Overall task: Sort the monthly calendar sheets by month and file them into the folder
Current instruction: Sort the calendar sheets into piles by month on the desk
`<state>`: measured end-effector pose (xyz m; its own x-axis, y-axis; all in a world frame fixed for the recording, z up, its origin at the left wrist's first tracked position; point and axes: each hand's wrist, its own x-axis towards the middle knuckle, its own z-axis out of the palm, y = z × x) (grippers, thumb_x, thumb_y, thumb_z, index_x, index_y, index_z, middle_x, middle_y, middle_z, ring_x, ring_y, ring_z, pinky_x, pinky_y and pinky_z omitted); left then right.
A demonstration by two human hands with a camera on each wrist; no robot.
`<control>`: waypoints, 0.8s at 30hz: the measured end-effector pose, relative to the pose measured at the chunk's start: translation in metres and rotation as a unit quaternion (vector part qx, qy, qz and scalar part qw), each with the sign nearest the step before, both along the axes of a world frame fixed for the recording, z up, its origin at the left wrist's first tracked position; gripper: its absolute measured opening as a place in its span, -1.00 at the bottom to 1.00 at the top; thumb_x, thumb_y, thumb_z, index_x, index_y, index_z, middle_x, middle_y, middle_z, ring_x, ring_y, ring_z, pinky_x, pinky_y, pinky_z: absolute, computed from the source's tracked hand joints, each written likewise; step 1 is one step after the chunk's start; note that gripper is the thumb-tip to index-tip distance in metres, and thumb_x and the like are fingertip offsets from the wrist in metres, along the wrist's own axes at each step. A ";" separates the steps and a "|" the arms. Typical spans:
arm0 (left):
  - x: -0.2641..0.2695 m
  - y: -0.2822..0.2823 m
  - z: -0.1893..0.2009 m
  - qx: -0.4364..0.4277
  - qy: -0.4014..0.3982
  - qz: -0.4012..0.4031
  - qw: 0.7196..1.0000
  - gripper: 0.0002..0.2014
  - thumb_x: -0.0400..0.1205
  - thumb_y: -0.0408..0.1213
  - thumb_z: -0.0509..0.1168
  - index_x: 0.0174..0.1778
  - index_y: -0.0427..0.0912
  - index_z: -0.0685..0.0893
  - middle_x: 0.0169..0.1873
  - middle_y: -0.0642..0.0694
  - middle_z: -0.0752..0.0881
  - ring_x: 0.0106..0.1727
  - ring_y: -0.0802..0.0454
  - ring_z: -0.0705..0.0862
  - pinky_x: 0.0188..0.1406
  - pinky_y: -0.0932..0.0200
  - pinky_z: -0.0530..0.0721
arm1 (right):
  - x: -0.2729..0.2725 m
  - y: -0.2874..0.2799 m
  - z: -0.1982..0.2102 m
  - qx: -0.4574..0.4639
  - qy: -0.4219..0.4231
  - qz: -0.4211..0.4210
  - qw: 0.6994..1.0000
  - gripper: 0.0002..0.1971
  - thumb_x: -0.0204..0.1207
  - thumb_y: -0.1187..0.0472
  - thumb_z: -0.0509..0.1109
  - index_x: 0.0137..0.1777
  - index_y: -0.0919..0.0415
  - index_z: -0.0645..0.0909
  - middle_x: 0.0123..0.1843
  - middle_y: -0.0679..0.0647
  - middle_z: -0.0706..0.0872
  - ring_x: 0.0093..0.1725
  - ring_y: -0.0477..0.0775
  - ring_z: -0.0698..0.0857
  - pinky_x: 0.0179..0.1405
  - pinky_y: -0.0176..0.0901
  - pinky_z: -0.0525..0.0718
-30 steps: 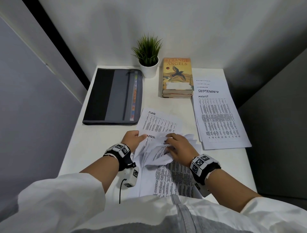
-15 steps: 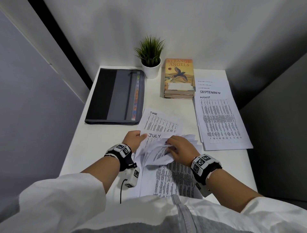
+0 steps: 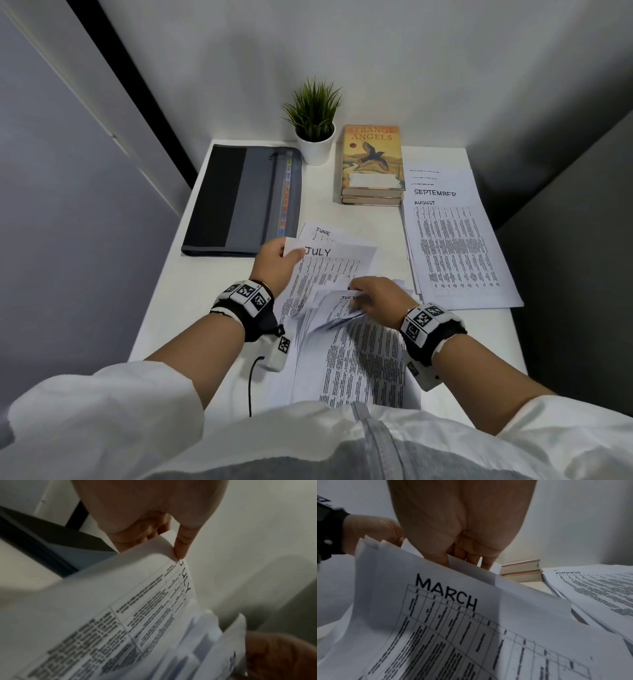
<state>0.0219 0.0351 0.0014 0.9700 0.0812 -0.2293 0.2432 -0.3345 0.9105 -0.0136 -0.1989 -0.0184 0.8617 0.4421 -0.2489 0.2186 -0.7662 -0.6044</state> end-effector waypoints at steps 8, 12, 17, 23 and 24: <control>-0.008 -0.007 0.025 0.099 -0.049 -0.122 0.986 -0.85 0.56 -0.26 0.40 -0.30 0.00 0.59 -0.35 0.07 0.70 -0.37 0.27 0.60 -0.31 0.25 0.54 | -0.006 0.003 0.043 0.085 -0.038 -0.037 0.995 -0.74 0.36 0.25 0.61 -0.33 0.07 0.54 0.55 0.02 0.37 0.56 0.06 0.24 0.34 0.11 0.59; -0.013 -0.008 0.049 0.103 -0.065 -0.171 0.978 -0.83 0.45 -0.28 0.37 -0.42 -0.07 0.53 -0.48 0.07 0.57 -0.41 0.17 0.51 -0.32 0.14 0.51 | -0.005 0.007 0.075 0.119 -0.040 -0.041 0.991 -0.74 0.33 0.32 0.60 -0.34 0.15 0.54 0.58 -0.02 0.36 0.58 0.02 0.23 0.44 0.19 0.46; -0.016 -0.010 0.084 0.115 -0.084 -0.243 0.959 -0.87 0.44 -0.31 0.30 -0.42 -0.18 0.55 -0.42 -0.15 0.62 -0.39 0.16 0.49 -0.34 0.17 0.46 | 0.004 0.016 0.106 0.063 -0.059 -0.010 0.996 -0.79 0.36 0.25 0.57 -0.32 0.13 0.55 0.24 -0.04 0.71 0.31 -0.05 0.57 0.58 0.00 0.13; -0.013 -0.010 0.121 0.046 -0.128 -0.220 0.966 -0.83 0.57 -0.28 0.34 -0.31 -0.26 0.59 -0.40 -0.13 0.55 -0.33 0.06 0.47 -0.27 0.16 0.45 | 0.017 0.024 0.145 0.140 -0.065 -0.053 0.987 -0.76 0.45 0.27 0.53 -0.35 0.01 0.57 -0.26 -0.14 0.68 -0.16 -0.21 0.63 0.02 -0.12 0.61; -0.013 -0.010 0.127 0.014 -0.147 -0.198 0.969 -0.77 0.59 -0.14 0.31 -0.24 -0.26 0.60 -0.35 -0.14 0.57 -0.31 0.05 0.50 -0.28 0.20 0.47 | 0.022 0.024 0.153 0.143 -0.087 -0.069 0.983 -0.73 0.47 0.26 0.52 -0.35 -0.03 0.54 -0.24 -0.17 0.67 -0.14 -0.28 0.61 -0.02 -0.16 0.62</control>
